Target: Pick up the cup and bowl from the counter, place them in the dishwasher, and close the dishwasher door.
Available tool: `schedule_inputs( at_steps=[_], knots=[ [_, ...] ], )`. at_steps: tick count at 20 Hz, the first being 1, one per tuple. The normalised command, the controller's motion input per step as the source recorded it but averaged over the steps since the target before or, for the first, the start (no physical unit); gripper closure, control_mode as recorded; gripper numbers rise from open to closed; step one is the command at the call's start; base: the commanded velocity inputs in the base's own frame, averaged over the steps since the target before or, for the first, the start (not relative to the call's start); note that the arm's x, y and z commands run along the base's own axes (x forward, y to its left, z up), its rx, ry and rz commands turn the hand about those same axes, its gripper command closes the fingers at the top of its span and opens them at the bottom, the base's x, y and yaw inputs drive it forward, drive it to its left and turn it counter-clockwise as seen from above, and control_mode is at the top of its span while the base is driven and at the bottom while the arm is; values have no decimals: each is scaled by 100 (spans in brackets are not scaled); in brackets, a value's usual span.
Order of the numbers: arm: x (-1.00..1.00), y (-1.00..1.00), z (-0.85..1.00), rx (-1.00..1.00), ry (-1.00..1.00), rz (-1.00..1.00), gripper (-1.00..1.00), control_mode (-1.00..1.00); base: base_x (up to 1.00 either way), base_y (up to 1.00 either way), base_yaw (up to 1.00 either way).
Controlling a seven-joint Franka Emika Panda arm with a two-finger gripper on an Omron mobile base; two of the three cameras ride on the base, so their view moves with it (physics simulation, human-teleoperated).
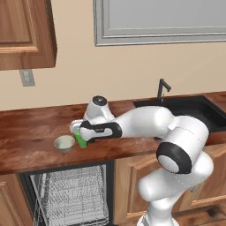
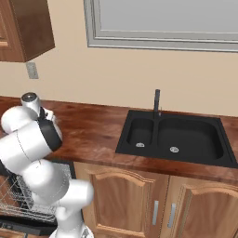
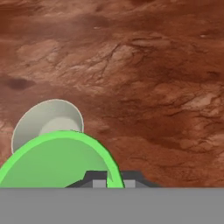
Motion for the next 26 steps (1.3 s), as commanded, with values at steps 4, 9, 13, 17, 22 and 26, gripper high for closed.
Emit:
schedule_inputs(
  at_steps=[4,9,13,17,22,26],
  knots=[
    [-42,0,4,-3,-2,19,100,-100,0,0,0],
    [-29,2,0,-2,-1,17,100,-100,0,0,0],
    [-37,21,0,-8,-3,17,100,-100,0,0,0],
    [-40,39,0,-15,-4,14,100,-100,0,0,0],
    [-36,33,0,-16,-4,12,100,-100,0,0,0],
    [-42,19,-2,-12,-6,11,100,-100,0,0,0]
  ],
)
